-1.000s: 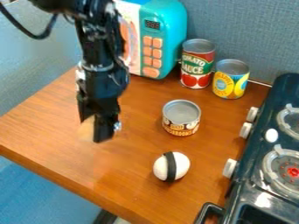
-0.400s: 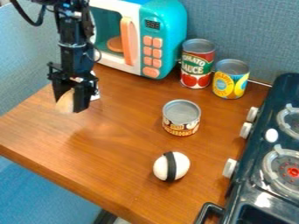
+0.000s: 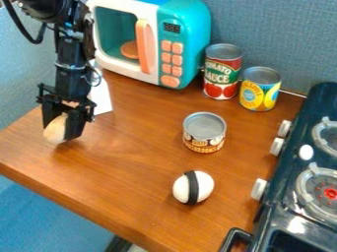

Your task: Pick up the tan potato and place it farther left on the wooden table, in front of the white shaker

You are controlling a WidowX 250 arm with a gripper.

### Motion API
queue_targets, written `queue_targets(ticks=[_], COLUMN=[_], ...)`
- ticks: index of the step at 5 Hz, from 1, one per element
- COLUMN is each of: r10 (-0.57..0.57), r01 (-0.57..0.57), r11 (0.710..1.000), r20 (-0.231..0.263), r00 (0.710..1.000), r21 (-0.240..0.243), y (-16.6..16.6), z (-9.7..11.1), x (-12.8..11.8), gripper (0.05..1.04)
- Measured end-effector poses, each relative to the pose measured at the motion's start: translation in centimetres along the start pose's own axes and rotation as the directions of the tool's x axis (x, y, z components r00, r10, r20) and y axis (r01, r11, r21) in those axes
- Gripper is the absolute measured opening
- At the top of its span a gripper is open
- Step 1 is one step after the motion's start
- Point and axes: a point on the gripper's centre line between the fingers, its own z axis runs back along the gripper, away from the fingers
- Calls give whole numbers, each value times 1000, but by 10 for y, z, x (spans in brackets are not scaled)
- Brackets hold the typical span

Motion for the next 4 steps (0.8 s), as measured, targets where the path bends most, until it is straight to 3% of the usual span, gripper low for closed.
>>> queue_targets(ticks=[2, 3, 4], r10=[-9, -9, -8], r01=[11, 11, 8], r11=[999, 999, 1000], r20=[-52, -54, -48], r00=[999, 999, 999], r21=[36, 35, -2], y=[1, 3, 6], z=[-17, -20, -21], x=[-12, -12, -12], gripper=[645, 644, 686])
